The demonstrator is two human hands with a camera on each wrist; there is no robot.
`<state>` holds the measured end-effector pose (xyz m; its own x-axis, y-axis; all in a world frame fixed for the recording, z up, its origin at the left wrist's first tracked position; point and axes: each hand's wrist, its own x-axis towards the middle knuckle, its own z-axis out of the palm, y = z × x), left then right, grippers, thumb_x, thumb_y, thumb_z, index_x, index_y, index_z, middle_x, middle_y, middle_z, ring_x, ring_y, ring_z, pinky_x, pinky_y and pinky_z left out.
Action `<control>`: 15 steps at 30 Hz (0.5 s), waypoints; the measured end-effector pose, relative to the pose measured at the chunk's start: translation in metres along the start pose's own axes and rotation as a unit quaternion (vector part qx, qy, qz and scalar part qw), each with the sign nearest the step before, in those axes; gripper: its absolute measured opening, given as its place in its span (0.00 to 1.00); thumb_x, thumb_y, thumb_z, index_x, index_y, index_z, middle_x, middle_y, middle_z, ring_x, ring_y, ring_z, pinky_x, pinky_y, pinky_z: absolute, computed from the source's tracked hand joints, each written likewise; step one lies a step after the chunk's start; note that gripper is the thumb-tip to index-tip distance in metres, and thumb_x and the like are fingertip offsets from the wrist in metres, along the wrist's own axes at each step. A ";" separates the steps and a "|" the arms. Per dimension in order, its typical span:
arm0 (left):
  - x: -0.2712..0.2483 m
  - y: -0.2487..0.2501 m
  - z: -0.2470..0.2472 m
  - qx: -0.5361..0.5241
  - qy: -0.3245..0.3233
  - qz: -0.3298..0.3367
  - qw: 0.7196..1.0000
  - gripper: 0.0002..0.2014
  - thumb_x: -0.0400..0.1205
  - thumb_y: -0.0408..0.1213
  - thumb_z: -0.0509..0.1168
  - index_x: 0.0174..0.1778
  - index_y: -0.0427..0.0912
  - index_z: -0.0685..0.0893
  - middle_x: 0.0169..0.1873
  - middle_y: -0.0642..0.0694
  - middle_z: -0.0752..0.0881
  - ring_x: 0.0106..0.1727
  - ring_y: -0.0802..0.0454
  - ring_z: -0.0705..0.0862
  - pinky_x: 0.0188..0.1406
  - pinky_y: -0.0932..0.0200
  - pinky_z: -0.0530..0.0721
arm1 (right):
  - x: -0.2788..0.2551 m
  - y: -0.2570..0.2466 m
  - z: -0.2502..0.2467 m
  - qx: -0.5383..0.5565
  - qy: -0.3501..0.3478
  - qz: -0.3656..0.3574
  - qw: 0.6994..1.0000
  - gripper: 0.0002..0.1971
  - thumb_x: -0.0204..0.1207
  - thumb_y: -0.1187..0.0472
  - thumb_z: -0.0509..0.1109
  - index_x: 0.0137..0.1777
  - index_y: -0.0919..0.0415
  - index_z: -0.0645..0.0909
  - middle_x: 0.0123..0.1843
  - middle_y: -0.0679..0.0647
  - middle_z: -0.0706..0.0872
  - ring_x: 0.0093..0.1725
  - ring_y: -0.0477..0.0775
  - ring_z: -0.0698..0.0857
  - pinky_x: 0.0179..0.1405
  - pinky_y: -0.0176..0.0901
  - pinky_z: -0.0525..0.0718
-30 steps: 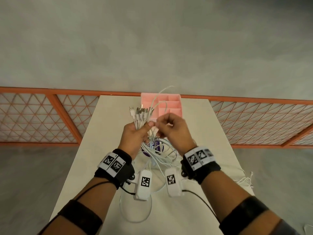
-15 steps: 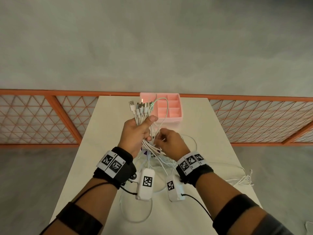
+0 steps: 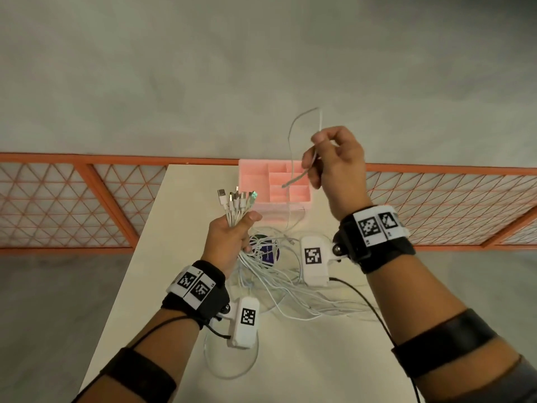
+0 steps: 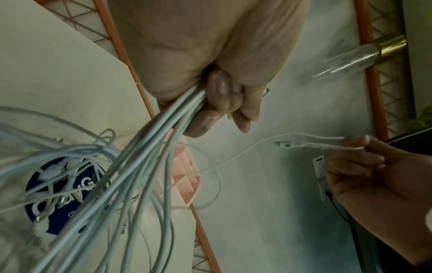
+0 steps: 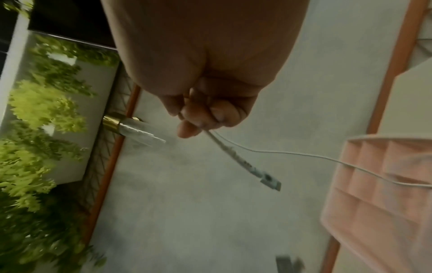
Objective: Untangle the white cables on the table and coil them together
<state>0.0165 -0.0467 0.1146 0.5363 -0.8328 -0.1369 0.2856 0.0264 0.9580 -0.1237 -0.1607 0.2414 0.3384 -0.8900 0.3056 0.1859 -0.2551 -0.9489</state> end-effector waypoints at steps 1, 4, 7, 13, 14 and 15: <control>0.000 0.001 -0.001 -0.007 -0.001 -0.001 1.000 0.08 0.84 0.38 0.70 0.49 0.37 0.90 0.20 0.53 0.62 0.25 0.51 0.61 0.25 0.58 0.73 | 0.005 -0.002 -0.006 -0.014 0.018 -0.011 1.000 0.07 0.86 0.66 0.60 0.45 0.59 0.73 0.28 0.56 0.82 0.18 0.52 0.71 0.17 0.36 0.68; 0.000 0.006 -0.005 -0.039 -0.001 -0.003 0.999 0.11 0.85 0.38 0.67 0.53 0.33 0.88 0.18 0.57 0.65 0.23 0.54 0.60 0.24 0.59 0.71 | 0.019 0.008 -0.040 -0.090 0.078 -0.010 0.993 0.06 0.86 0.62 0.62 0.45 0.55 0.74 0.31 0.54 0.83 0.23 0.53 0.78 0.21 0.41 0.75; 0.001 0.010 -0.011 -0.062 0.001 -0.001 0.998 0.13 0.86 0.39 0.66 0.55 0.31 0.86 0.19 0.55 0.62 0.22 0.55 0.60 0.25 0.59 0.70 | 0.024 0.038 -0.097 -0.223 0.121 0.034 0.967 0.04 0.84 0.59 0.64 0.48 0.55 0.77 0.38 0.55 0.86 0.32 0.55 0.85 0.34 0.51 0.88; -0.002 0.014 -0.015 -0.083 0.015 -0.006 0.996 0.12 0.86 0.43 0.65 0.51 0.36 0.87 0.23 0.53 0.58 0.22 0.56 0.58 0.21 0.61 0.66 | -0.007 0.090 -0.250 -0.422 0.258 0.229 0.838 0.10 0.83 0.58 0.64 0.54 0.63 0.82 0.48 0.62 0.88 0.47 0.63 0.88 0.54 0.60 0.88; -0.002 0.016 -0.015 -0.089 0.015 -0.006 0.996 0.12 0.86 0.43 0.65 0.51 0.37 0.87 0.23 0.52 0.58 0.22 0.56 0.58 0.21 0.62 0.66 | -0.021 0.097 -0.273 -0.472 0.266 0.279 0.793 0.10 0.82 0.59 0.65 0.51 0.67 0.82 0.45 0.64 0.87 0.44 0.63 0.87 0.51 0.60 0.88; -0.003 0.018 -0.015 -0.096 0.014 -0.005 0.995 0.12 0.86 0.43 0.65 0.51 0.37 0.86 0.23 0.52 0.57 0.23 0.56 0.57 0.21 0.62 0.65 | -0.039 0.104 -0.292 -0.529 0.243 0.333 0.742 0.09 0.79 0.61 0.69 0.46 0.68 0.82 0.42 0.65 0.87 0.41 0.63 0.87 0.48 0.61 0.89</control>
<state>0.0318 -0.0360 0.1283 0.5539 -0.8177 -0.1568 0.4361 0.1245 0.8913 -0.3873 -0.2631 0.1074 -0.3891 -0.9178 -0.0794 -0.7886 0.3764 -0.4862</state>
